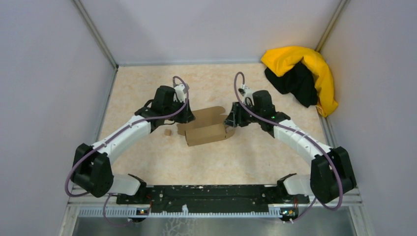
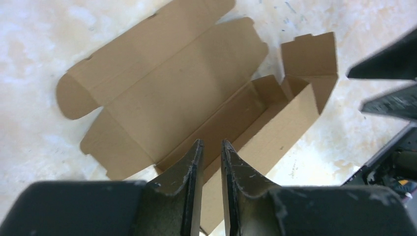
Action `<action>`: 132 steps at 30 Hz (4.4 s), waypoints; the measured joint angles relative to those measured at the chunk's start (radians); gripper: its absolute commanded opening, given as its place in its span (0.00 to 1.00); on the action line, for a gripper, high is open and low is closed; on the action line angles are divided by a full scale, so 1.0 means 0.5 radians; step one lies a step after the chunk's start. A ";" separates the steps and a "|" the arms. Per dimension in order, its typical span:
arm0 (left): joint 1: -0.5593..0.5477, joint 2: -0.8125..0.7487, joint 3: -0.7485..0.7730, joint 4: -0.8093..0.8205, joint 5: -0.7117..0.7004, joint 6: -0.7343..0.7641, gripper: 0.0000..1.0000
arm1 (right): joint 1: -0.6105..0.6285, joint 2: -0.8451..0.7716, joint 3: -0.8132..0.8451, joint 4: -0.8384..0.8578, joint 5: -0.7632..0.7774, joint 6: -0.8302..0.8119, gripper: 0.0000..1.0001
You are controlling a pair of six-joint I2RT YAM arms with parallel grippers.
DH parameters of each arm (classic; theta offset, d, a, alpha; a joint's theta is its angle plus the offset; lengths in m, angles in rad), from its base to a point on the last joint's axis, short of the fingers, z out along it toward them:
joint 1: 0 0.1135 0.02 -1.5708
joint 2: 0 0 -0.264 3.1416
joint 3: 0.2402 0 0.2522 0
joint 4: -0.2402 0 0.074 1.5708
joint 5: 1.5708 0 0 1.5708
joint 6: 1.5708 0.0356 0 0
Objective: Fold the paper box
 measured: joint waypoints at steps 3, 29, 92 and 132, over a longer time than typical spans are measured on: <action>0.039 -0.039 -0.052 0.007 -0.051 -0.011 0.23 | 0.220 0.001 0.147 -0.073 0.101 -0.002 0.41; 0.172 -0.096 -0.280 0.159 -0.114 -0.060 0.07 | 1.167 0.648 0.607 0.019 1.099 0.056 0.32; 0.169 -0.143 -0.395 0.276 0.005 -0.155 0.00 | 1.257 -0.342 -0.116 -0.128 1.489 0.312 0.30; -0.432 -0.185 -0.442 0.211 -0.505 -0.315 0.00 | 1.753 0.056 -0.986 1.002 1.697 1.039 0.13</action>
